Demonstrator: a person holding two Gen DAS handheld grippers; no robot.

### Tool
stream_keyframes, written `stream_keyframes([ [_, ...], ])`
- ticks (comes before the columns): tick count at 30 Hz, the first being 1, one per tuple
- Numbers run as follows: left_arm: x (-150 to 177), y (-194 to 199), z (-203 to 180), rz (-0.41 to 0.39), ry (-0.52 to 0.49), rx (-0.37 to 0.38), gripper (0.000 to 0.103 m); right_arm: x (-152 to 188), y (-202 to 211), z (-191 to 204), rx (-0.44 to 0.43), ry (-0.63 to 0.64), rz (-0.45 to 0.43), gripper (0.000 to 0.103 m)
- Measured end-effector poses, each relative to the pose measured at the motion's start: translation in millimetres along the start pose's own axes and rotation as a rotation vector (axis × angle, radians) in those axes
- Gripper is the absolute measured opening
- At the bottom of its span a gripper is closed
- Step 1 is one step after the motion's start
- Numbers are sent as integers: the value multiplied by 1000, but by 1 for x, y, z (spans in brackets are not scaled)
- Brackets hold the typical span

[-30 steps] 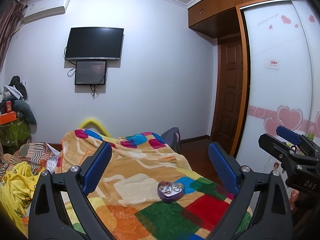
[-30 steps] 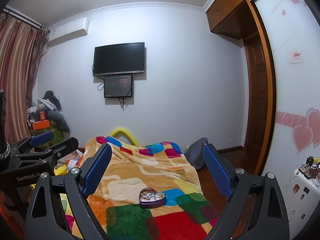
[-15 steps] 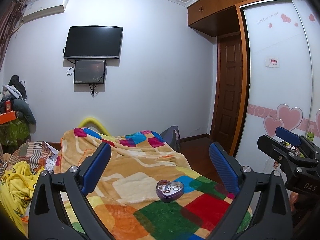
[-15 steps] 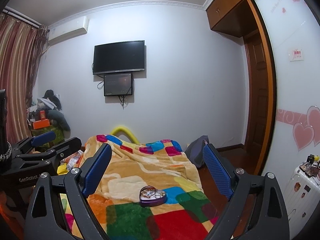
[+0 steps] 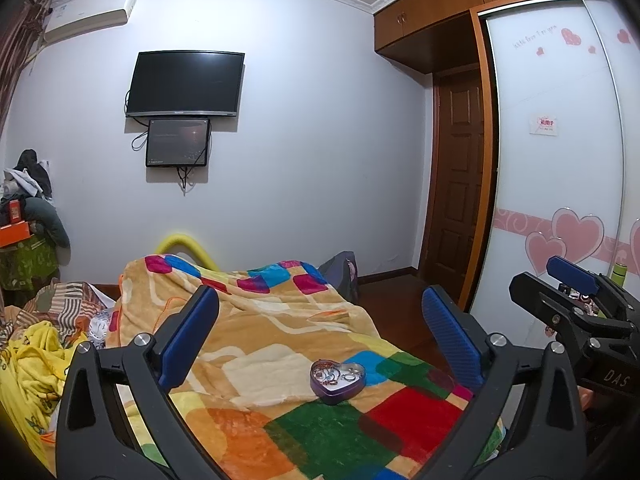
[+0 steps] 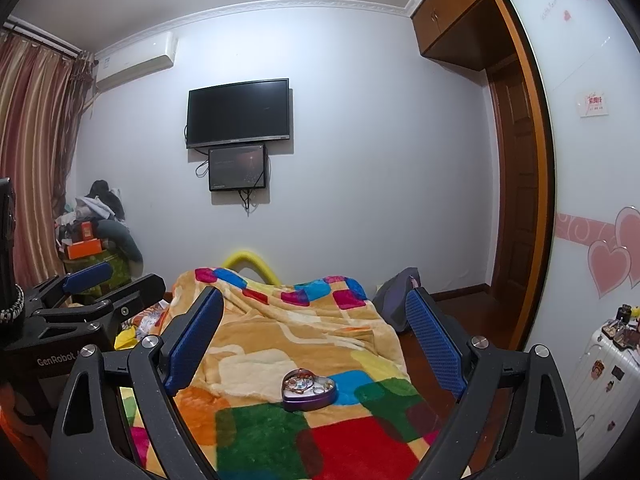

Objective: Organize jewelry

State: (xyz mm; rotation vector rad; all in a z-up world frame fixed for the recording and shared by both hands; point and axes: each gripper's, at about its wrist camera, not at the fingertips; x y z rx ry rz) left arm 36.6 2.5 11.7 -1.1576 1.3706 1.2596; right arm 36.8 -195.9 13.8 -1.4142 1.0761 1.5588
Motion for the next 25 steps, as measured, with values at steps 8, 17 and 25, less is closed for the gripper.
stream_keyframes([
  [8,2,-1,-1,10,6,15,103,-1,0,0,3,-2,1,91],
  [17,2,-1,-2,13,4,26,103,0,1,-2,12,-11,-1,91],
  [25,3,-2,-3,17,-4,27,103,2,-2,-3,17,-19,7,91],
])
Point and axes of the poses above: each gripper's, at about its wrist camera, not at the fingertips, and y roughly against the way its jaws point, z to its left, x to its underside, and after that the axes turned 2 degrees about -z, right-handed
